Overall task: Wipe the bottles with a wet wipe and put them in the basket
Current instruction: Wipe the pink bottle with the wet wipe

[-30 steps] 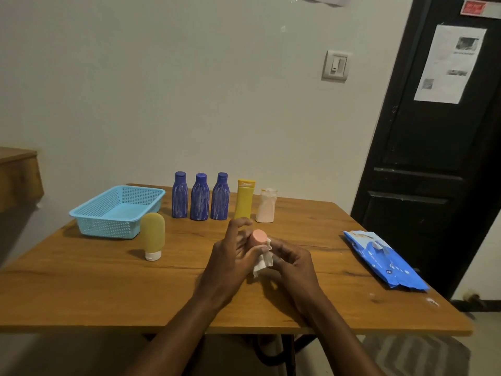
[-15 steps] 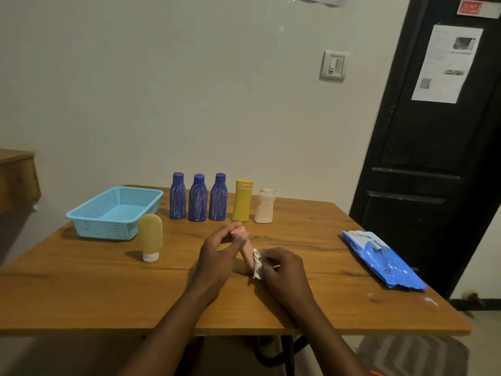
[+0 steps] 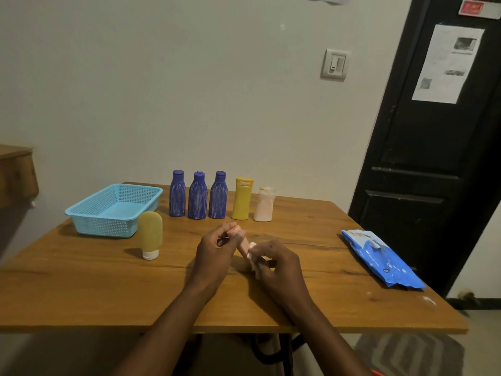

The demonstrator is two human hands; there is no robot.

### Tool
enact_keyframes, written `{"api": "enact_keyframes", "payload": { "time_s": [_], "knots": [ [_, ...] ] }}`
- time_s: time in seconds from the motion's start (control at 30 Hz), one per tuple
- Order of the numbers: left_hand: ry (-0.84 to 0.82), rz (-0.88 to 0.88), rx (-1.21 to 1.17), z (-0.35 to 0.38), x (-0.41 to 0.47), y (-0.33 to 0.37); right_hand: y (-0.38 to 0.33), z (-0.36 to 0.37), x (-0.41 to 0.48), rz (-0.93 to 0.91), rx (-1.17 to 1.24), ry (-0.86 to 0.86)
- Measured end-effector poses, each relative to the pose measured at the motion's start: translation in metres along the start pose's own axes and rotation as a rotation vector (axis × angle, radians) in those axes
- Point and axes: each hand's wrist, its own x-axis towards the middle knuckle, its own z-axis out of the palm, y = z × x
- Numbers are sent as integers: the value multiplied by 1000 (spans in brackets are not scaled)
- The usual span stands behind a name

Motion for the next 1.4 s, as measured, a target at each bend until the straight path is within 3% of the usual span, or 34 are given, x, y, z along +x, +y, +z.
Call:
{"api": "enact_keyframes", "payload": {
  "time_s": [0.17,0.33,0.63,0.87,1.1,1.4],
  "knots": [
    [37,-27,0,0,-5,4,3,-13,-9,208,105,44],
    [82,-110,-196,-6,-10,14,0,-23,-14,327,284,117],
    [22,-188,-416,-21,-29,24,-32,-24,-1,224,465,95],
    [-129,-90,-241,-81,-54,42,-71,-10,10,138,620,-138],
    [-30,80,364,-159,-66,46,-111,41,17,97,493,-254],
    [112,68,487,-193,-61,26,-135,116,25,90,216,-200]
  ]
}}
